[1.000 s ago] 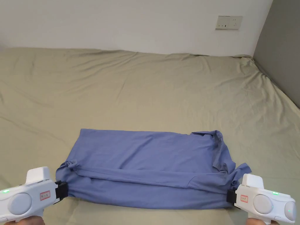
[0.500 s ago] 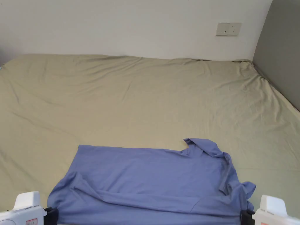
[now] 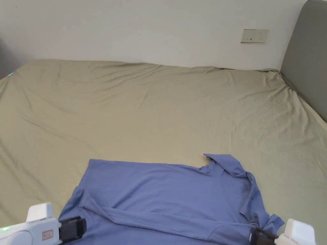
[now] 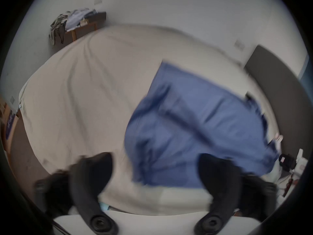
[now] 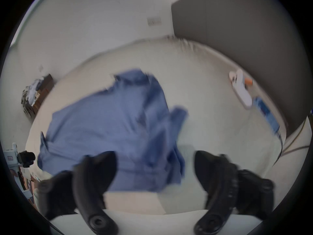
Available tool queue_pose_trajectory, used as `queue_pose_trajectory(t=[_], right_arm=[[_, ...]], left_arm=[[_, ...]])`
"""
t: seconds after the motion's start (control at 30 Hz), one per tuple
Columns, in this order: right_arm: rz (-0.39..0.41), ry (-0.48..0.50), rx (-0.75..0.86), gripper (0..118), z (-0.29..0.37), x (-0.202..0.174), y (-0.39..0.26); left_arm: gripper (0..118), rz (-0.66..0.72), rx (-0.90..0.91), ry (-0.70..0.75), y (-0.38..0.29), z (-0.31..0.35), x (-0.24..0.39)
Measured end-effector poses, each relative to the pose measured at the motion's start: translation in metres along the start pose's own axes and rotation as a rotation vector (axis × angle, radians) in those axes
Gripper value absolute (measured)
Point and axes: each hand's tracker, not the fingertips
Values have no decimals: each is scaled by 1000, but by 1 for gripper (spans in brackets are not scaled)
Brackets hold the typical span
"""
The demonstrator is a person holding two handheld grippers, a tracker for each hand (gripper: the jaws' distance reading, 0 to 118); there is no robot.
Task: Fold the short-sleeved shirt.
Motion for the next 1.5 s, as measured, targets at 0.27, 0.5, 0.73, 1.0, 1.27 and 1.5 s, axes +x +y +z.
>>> queue_pose_trajectory(t=[0.27, 0.5, 0.73, 1.0, 1.27, 1.5], right_arm=[[139, 64, 483, 113, 92, -63, 81], [208, 3, 665, 69, 110, -92, 95], [233, 3, 657, 1, 91, -100, 105], [249, -4, 626, 1, 55, -104, 131], [263, -26, 559, 1, -9, -106, 157], [274, -59, 478, 1, -63, -98, 167]], left_arm=[[117, -176, 590, -79, 62, 105, 81], [13, -356, 823, -42, 61, 123, 124], [0, -418, 743, -45, 68, 91, 136], [0, -435, 406, -20, 142, -2, 118], [83, -263, 7, -61, 210, -152, 72], [84, -239, -132, 29, 197, -238, 49]])
